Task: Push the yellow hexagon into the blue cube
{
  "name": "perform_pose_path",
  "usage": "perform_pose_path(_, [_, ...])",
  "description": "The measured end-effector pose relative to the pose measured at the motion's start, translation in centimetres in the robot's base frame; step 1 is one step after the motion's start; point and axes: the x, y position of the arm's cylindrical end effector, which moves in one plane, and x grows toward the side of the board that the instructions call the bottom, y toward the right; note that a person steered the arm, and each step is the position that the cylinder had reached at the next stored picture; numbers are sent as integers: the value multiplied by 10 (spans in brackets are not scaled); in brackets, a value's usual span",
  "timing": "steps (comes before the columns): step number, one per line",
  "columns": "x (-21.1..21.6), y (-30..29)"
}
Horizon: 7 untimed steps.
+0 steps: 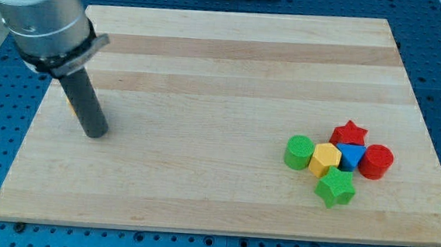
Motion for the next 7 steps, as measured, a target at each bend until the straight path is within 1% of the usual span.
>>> perform_pose_path(2, [-43, -38])
perform_pose_path(3, [-40, -41])
perform_pose_path(4, [4, -10])
perform_pose_path(5, [51, 62])
perform_pose_path(6, [106, 146])
perform_pose_path(7, [134, 217])
